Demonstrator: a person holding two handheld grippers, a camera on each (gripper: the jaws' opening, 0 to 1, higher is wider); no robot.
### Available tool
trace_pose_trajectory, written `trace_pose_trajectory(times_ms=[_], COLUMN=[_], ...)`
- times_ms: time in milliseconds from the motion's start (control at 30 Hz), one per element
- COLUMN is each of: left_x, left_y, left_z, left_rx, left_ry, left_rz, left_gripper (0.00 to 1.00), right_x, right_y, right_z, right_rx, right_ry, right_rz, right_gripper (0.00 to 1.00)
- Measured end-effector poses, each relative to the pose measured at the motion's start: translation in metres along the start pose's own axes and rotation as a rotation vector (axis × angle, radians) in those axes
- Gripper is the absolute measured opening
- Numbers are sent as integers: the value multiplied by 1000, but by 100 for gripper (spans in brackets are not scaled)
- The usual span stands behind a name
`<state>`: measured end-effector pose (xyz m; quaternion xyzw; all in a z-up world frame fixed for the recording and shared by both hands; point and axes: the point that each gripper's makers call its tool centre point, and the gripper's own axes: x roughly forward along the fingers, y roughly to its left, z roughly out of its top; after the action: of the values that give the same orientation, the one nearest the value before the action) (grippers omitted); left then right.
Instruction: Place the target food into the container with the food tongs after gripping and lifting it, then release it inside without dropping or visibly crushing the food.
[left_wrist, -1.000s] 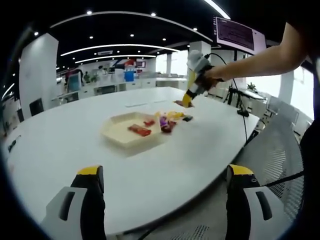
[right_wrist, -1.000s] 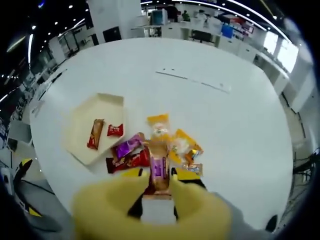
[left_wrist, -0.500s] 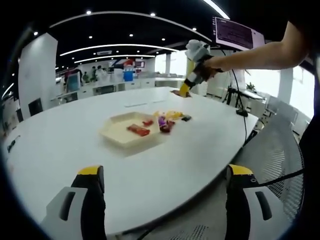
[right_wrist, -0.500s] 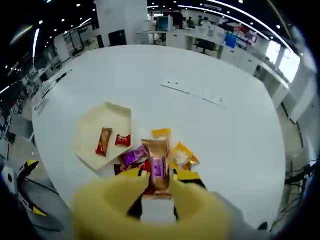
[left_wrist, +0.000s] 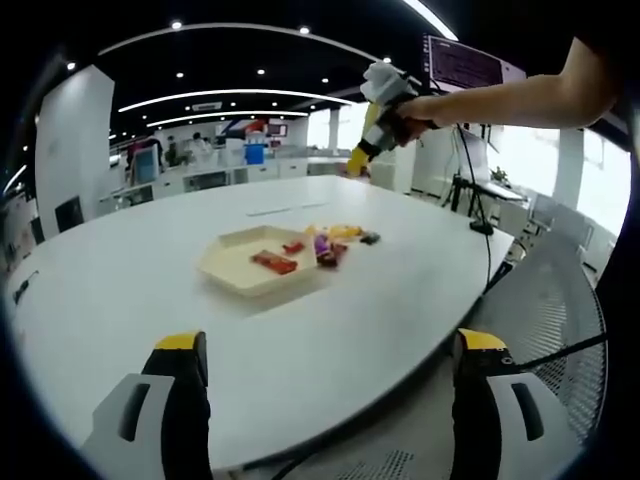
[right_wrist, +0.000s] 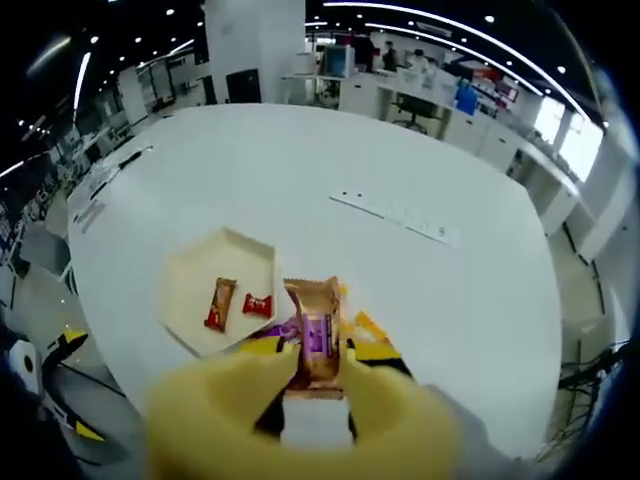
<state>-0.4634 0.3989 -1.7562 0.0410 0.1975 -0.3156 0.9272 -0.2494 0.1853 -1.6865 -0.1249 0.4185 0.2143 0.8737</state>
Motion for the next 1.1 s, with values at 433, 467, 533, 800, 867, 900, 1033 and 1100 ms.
trace_pose_trajectory(times_ms=[433, 467, 533, 800, 867, 900, 1033, 1100], left_x=[-1, 0, 0, -1, -1, -1, -1, -1], left_y=[0, -1, -1, -2, -2, -1, -1, -1], left_z=[0, -1, -2, -1, -1, 0, -1, 0], left_rx=[-1, 1, 7, 1, -4, -3, -2, -4], left_ry=[1, 5, 10, 2, 0, -1, -1, -2], left_rz=[0, -2, -3, -4, -3, 0, 2, 4], left_gripper=[98, 98, 98, 99, 99, 99, 99, 98], right_x=[14, 15, 17, 25, 27, 29, 32, 33], right_y=[56, 61, 69, 96, 100, 103, 110, 113], right_z=[35, 39, 46, 67, 69, 70, 74, 80], right_rx=[-57, -63, -75, -104, -110, -117, -129, -140], right_ry=[-36, -39, -47, -70, -69, -67, -70, -84], right_rz=[99, 107, 118, 158, 164, 167, 178, 186], right_gripper=[23, 23, 23, 23, 23, 23, 23, 24])
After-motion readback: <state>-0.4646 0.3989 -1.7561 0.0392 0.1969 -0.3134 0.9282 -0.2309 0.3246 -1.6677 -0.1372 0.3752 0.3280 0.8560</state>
